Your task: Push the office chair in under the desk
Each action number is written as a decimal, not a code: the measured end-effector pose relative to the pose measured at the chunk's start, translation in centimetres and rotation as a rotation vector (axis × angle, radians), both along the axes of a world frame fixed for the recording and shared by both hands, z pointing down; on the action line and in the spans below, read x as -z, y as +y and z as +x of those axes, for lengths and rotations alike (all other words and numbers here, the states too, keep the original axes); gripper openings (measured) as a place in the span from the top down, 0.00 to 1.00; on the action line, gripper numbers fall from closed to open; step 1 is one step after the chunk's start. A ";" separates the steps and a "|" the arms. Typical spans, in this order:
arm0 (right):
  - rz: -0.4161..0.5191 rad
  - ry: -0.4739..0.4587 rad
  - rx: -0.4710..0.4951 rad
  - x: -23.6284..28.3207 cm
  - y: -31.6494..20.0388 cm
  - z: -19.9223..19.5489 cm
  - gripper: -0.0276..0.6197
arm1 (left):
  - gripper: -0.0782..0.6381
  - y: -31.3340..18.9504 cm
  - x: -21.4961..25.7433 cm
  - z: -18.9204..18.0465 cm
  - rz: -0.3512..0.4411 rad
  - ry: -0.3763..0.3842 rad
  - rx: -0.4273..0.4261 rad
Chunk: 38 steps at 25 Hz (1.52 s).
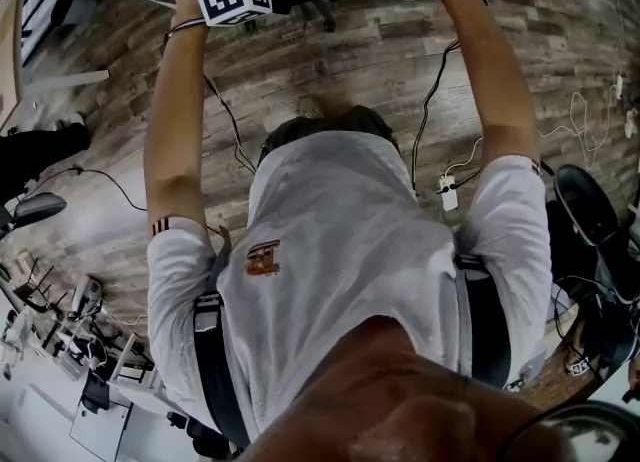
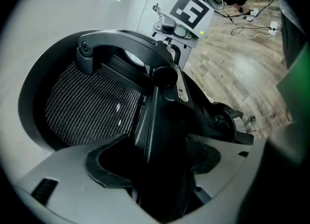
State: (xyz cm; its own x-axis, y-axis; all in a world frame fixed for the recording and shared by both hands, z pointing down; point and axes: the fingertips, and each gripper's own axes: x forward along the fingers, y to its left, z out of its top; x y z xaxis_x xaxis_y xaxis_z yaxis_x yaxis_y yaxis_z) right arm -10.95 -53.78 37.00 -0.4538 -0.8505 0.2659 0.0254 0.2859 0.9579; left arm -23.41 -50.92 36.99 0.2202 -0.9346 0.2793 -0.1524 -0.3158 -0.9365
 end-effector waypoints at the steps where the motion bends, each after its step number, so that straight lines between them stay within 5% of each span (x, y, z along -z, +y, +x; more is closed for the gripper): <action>1: -0.001 0.002 0.010 0.1 -0.4 -0.3 0.55 | 0.41 -0.5 0.0 -0.1 0.001 0.000 0.001; 38: -0.020 -0.017 0.076 0.4 -13.5 -2.3 0.55 | 0.41 -12.7 0.6 -2.1 -0.010 -0.004 0.095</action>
State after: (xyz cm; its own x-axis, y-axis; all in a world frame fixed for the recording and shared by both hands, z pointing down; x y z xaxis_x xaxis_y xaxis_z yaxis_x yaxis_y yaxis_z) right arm -13.30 -67.25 36.63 -0.5215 -0.8079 0.2746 0.0321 0.3030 0.9525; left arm -25.56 -63.62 36.36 0.1295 -0.9483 0.2897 -0.1780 -0.3096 -0.9341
